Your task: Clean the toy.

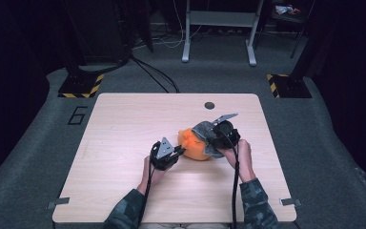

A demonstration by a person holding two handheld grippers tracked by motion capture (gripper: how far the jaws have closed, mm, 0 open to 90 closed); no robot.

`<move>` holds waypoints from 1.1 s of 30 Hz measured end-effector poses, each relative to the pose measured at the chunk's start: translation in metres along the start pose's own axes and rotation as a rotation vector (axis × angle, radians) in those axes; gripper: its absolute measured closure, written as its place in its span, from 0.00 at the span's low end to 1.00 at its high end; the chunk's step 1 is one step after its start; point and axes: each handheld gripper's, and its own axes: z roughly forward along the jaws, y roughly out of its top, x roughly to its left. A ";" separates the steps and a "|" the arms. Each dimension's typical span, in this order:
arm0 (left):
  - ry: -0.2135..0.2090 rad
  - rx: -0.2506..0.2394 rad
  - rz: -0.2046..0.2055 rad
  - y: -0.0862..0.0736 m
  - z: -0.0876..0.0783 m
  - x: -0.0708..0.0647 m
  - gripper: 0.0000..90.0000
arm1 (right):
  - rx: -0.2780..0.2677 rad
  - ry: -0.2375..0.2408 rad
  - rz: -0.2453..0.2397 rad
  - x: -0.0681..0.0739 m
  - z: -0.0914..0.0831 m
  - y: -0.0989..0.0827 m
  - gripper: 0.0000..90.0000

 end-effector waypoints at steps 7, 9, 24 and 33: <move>0.005 0.000 -0.009 0.000 -0.001 0.001 0.77 | 0.001 -0.010 0.015 -0.007 0.011 0.000 0.77; 0.016 0.016 -0.005 -0.001 0.000 0.002 0.68 | 0.006 -0.015 0.022 -0.010 0.013 0.002 0.77; 0.040 0.055 0.024 0.001 0.017 0.003 0.73 | 0.011 -0.026 0.052 -0.020 0.023 0.006 0.78; 0.023 0.053 -0.011 0.006 0.010 -0.001 0.91 | -0.037 0.001 0.100 -0.027 0.013 0.000 0.77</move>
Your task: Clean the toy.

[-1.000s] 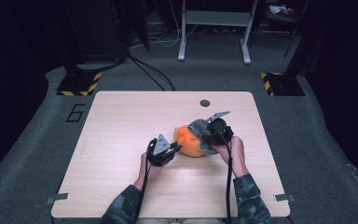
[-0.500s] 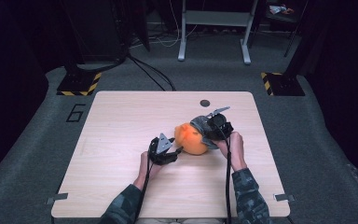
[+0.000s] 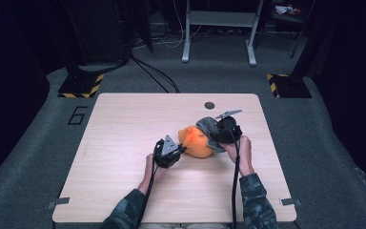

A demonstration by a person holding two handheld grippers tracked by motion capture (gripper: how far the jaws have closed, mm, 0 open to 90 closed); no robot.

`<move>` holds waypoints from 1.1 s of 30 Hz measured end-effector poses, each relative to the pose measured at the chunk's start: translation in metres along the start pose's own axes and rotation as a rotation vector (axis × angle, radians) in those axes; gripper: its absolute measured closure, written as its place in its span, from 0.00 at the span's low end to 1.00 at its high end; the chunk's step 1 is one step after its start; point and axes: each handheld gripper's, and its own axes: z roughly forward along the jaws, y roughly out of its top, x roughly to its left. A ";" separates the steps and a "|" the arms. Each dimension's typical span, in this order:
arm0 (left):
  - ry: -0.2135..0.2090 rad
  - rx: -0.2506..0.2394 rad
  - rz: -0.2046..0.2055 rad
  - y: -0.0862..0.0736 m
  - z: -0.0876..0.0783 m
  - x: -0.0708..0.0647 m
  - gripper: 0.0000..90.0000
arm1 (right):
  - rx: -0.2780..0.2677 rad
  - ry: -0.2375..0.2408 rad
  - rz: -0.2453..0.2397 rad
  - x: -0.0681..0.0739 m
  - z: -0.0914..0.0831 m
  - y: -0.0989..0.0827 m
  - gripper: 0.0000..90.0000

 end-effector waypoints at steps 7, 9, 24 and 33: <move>-0.037 -0.010 -0.069 0.007 -0.011 -0.003 0.92 | -0.044 -0.005 -0.013 0.003 -0.018 0.000 0.77; -0.037 -0.016 -0.088 0.009 -0.014 -0.004 0.92 | -0.063 0.010 -0.026 0.007 -0.025 0.002 0.77; -0.031 0.002 -0.094 0.002 -0.006 0.001 0.91 | -0.050 0.051 -0.133 0.045 -0.008 0.019 0.77; -0.037 -0.010 -0.084 0.000 -0.004 0.002 0.91 | -0.030 0.042 -0.091 0.030 -0.009 0.010 0.77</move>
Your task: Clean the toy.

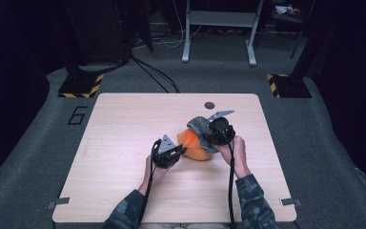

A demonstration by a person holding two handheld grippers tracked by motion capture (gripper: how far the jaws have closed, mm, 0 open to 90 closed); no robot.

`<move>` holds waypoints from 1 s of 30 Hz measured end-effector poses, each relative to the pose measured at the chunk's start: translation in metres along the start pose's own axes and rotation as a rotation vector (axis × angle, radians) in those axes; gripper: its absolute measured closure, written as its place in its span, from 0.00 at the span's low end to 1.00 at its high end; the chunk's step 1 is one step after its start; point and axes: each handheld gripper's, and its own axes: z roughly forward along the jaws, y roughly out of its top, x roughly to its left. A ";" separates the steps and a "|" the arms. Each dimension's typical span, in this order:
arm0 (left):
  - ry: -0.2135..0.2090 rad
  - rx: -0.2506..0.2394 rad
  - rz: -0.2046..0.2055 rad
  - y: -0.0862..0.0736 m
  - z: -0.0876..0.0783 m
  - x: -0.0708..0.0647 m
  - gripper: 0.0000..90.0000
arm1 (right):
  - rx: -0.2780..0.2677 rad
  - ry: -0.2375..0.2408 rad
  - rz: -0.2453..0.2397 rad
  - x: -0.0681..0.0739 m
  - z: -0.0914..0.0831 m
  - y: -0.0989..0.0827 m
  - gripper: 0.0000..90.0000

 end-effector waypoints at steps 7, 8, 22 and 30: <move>0.000 -0.005 -0.011 -0.004 0.001 0.002 0.90 | 0.046 -0.026 0.034 -0.018 0.005 -0.018 0.77; 0.000 -0.003 -0.007 -0.004 0.001 0.003 0.90 | 0.051 -0.034 0.042 -0.019 0.006 -0.020 0.77; 0.009 -0.006 -0.001 -0.005 0.001 0.003 0.90 | 0.149 -0.058 0.116 -0.038 0.021 -0.041 0.77; 0.022 -0.015 0.017 -0.006 0.001 0.003 0.90 | 0.215 -0.073 0.147 -0.048 0.041 -0.055 0.77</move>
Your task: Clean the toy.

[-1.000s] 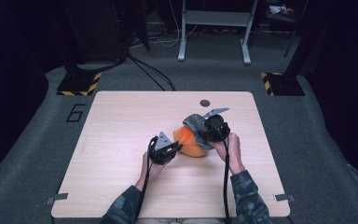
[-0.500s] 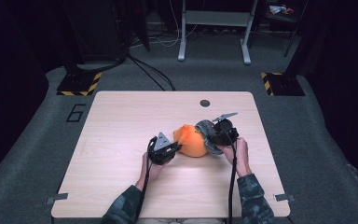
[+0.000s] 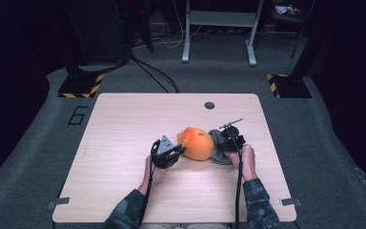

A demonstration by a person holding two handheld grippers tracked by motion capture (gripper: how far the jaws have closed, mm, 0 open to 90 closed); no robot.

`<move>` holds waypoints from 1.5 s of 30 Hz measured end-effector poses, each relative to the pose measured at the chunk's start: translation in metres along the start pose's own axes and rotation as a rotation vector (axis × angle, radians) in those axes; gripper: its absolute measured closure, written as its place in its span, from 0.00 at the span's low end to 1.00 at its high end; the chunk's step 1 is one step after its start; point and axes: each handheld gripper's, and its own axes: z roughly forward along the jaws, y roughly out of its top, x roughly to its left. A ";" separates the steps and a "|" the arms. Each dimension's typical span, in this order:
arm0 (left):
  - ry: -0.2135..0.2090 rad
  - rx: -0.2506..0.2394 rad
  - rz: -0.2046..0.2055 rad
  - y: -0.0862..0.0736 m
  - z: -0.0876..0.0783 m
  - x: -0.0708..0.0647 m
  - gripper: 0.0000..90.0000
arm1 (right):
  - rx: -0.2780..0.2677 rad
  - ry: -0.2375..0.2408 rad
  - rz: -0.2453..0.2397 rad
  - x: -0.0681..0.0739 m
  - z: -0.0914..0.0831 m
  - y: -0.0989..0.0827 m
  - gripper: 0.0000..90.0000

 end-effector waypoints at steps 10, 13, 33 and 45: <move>-0.001 -0.022 -0.001 -0.001 0.000 -0.001 0.88 | -0.111 -0.024 -0.039 0.006 -0.045 0.012 0.78; -0.003 -0.020 0.001 -0.001 0.000 -0.001 0.89 | -0.163 0.003 -0.072 0.018 -0.062 0.021 0.78; -0.004 -0.001 0.011 -0.001 0.000 -0.001 0.89 | -0.158 0.016 -0.179 0.051 -0.054 0.038 0.77; -0.006 -0.001 0.013 -0.001 0.000 0.000 0.89 | -0.078 -0.009 -0.086 0.021 -0.036 0.016 0.77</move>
